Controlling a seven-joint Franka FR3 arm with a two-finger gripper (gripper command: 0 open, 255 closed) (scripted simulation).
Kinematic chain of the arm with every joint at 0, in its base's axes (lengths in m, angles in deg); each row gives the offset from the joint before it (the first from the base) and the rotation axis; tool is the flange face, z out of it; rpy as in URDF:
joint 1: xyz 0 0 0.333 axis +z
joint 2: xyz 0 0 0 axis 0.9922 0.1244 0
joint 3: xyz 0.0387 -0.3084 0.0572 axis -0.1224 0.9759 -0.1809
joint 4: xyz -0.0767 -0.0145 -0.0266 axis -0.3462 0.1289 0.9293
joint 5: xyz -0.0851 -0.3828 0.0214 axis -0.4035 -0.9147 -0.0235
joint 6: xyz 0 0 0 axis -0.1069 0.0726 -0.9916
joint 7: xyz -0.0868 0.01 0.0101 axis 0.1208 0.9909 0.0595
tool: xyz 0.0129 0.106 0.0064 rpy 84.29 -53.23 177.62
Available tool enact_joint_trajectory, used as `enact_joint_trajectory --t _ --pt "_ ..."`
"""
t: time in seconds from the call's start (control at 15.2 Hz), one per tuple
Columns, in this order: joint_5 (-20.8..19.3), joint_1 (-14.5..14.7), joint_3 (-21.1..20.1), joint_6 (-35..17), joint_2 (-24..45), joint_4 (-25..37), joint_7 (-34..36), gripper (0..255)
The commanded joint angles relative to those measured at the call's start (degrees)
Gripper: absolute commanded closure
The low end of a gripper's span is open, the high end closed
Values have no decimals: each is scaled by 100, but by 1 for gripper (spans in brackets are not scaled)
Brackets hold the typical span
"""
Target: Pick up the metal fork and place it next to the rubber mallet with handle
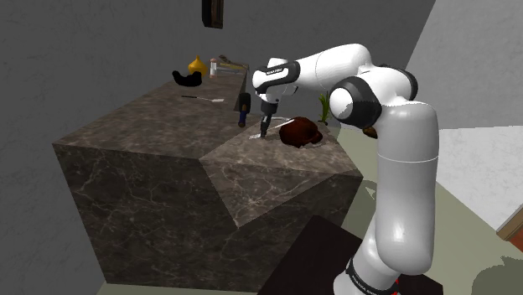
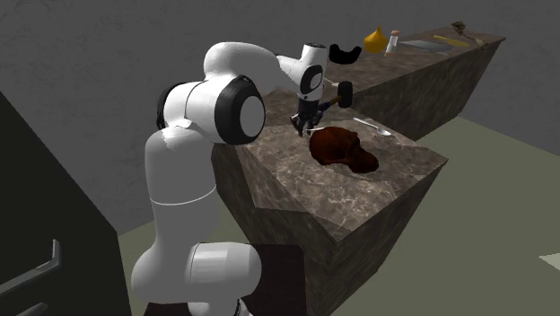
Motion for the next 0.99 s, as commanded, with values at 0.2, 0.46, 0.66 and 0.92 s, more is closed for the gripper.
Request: enact_joint_trajectory --t 0.2,0.46,0.66,0.92 --pt "33 -5 -13 -148 56 -130 -34 255" --pt "34 -4 -12 -148 56 -129 -35 255" --pt "32 -13 -7 -132 52 -118 -44 0" --pt "-9 -3 8 19 1 -8 -6 0"
